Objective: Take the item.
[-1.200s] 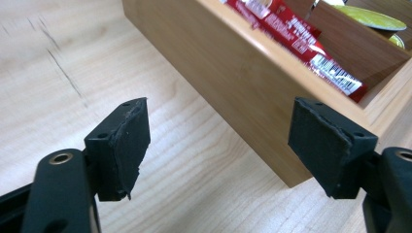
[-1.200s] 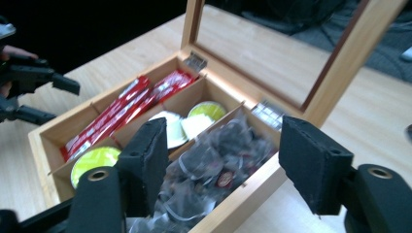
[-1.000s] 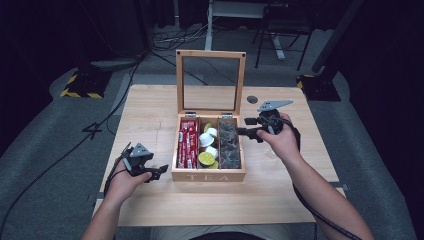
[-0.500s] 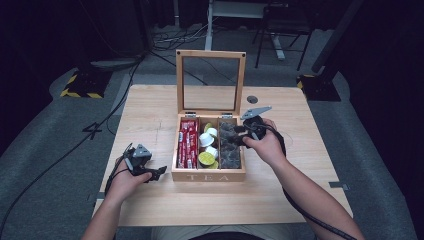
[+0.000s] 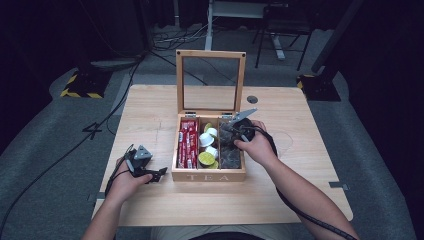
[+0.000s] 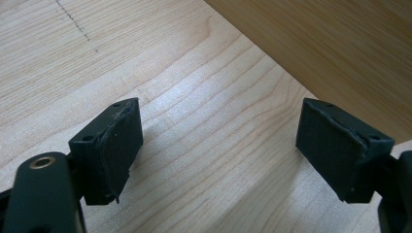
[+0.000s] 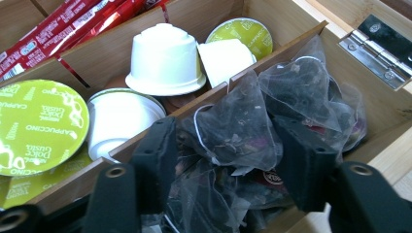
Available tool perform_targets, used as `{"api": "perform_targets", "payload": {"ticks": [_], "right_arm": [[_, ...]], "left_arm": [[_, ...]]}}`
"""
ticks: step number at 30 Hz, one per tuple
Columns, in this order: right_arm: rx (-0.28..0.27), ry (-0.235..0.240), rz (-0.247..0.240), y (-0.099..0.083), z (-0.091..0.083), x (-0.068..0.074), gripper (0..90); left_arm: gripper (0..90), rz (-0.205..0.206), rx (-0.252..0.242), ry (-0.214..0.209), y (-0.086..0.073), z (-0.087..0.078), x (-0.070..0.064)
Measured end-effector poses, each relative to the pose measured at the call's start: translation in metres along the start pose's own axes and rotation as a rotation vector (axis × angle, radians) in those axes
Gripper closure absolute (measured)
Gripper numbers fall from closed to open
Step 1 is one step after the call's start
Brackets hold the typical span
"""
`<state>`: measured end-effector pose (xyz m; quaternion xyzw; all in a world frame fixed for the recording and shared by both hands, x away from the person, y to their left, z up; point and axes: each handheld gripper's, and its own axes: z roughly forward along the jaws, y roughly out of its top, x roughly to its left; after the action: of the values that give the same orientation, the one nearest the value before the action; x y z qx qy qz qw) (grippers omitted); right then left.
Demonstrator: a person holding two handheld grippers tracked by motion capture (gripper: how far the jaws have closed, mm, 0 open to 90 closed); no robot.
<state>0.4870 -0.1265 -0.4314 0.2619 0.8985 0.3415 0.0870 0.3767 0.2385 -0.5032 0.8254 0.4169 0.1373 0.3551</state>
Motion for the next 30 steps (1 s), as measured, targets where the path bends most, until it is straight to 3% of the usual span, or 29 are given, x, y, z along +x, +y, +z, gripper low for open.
{"api": "perform_targets", "payload": {"ticks": [5, 9, 19, 30], "right_arm": [[0.019, -0.009, -0.037, 0.002, -0.001, -0.001, 64.7], [0.049, -0.017, -0.060, 0.004, 0.000, 0.000, 74.9], [0.006, -0.011, -0.048, 0.004, -0.008, -0.001, 79.0], [-0.102, 0.017, -0.007, 0.008, -0.029, -0.002, 79.0]], "left_arm": [[17.7, 0.000, 0.001, 0.000, 0.000, 0.000, 0.000], [17.7, -0.002, -0.002, 0.001, 0.000, 0.001, 0.000], [17.8, 0.000, -0.003, 0.002, 0.001, 0.001, 0.001], [17.8, -0.005, -0.002, 0.000, 0.001, 0.001, 0.001]]}}
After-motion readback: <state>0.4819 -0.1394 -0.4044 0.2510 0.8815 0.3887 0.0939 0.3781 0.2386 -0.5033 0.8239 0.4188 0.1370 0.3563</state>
